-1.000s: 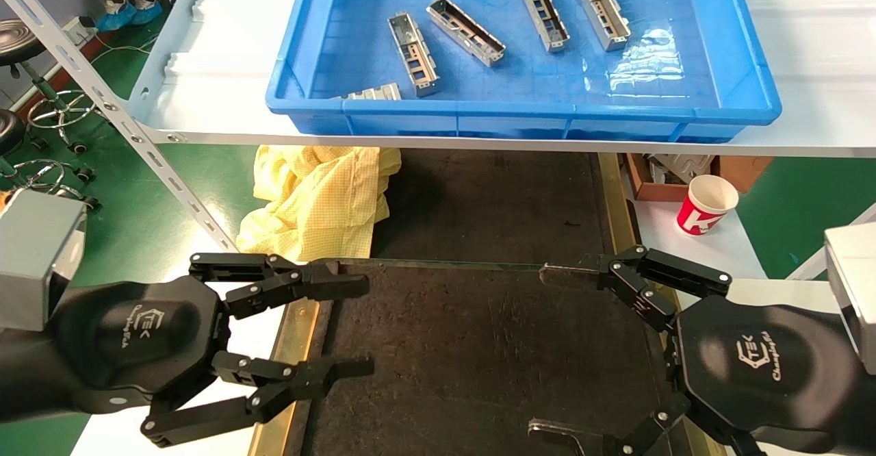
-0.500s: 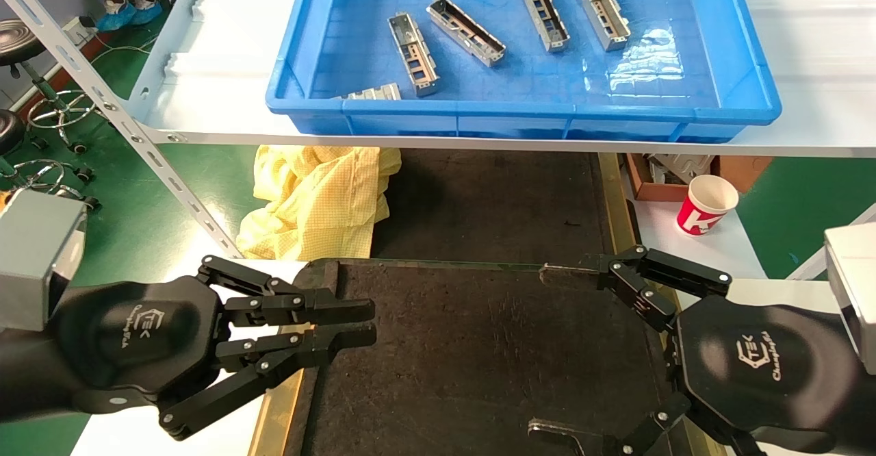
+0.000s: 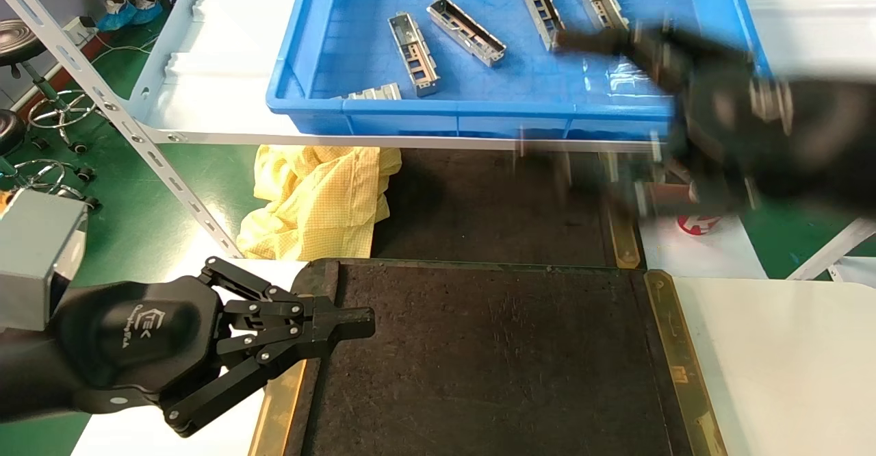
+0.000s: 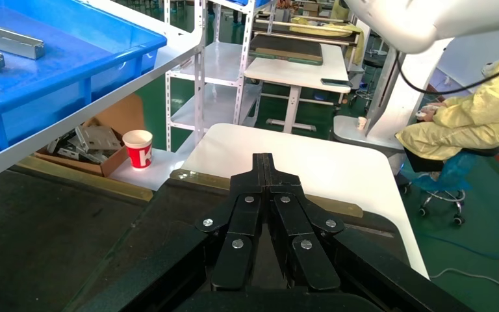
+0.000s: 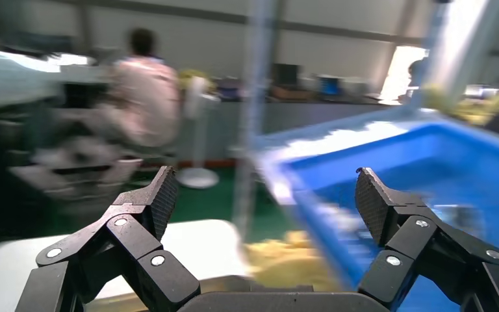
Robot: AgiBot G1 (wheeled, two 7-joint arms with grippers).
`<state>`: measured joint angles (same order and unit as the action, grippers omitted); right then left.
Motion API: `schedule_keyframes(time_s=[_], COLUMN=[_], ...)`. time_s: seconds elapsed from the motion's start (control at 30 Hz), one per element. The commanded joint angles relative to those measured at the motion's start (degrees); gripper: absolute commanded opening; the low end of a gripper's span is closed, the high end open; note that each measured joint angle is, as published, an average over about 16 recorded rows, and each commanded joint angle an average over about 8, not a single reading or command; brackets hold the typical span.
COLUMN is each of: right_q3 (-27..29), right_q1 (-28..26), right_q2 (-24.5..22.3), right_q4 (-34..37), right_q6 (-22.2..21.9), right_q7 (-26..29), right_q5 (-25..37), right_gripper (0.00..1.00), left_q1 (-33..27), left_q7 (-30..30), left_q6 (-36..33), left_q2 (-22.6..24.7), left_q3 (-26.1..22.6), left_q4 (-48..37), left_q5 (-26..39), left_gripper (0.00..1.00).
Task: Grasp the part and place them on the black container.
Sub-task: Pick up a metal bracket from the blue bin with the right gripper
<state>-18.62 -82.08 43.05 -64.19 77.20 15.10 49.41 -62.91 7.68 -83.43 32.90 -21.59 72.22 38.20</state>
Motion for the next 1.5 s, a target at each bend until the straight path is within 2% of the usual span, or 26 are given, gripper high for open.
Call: schedule_keyframes(time_s=[0.03,0.3,0.53,0.93,1.33,1.37,1.4,1.47,1.5], right_q3=[-0.8,-7.1,-10.9,-13.4,-14.1,-14.0,-13.9,-13.8,-13.7], right_q1=[-4.1,-18.7,-26.6,-33.2,-34.4,-34.3,-34.1,-33.8,-33.7], right_q2=[1.5,8.8,15.2,24.0,28.2,28.4,28.6,29.0,29.1], right_q4=[2.1,16.7,31.7,50.0,59.5,60.0,60.4,61.1,61.4], right_q6=[-2.0,-6.5,-8.0,-13.1,-18.8,-19.2,-19.5,-20.2,-20.5], right_q7=[0.3,1.8,-1.5,-7.0,-10.3,-10.5,-10.8,-11.2,-11.4], right_q5=[2.7,15.3,22.0,26.5,27.8,27.7,27.6,27.4,27.2], right_gripper=[1.00,1.00,1.00,1.00,1.00,0.99,0.92,0.74,0.61], left_q1=[0.0,0.0,0.0,0.0,0.0,0.0,0.0,0.0,0.0], left_q7=[0.0,0.0,0.0,0.0,0.0,0.0,0.0,0.0,0.0], left_q6=[0.0,0.0,0.0,0.0,0.0,0.0,0.0,0.0,0.0], left_q2=[0.0,0.0,0.0,0.0,0.0,0.0,0.0,0.0,0.0], left_q3=[0.0,0.0,0.0,0.0,0.0,0.0,0.0,0.0,0.0], left_q4=[0.0,0.0,0.0,0.0,0.0,0.0,0.0,0.0,0.0], left_q5=[0.0,0.0,0.0,0.0,0.0,0.0,0.0,0.0,0.0], left_gripper=[0.00,0.00,0.00,0.00,0.00,0.00,0.00,0.00,0.00])
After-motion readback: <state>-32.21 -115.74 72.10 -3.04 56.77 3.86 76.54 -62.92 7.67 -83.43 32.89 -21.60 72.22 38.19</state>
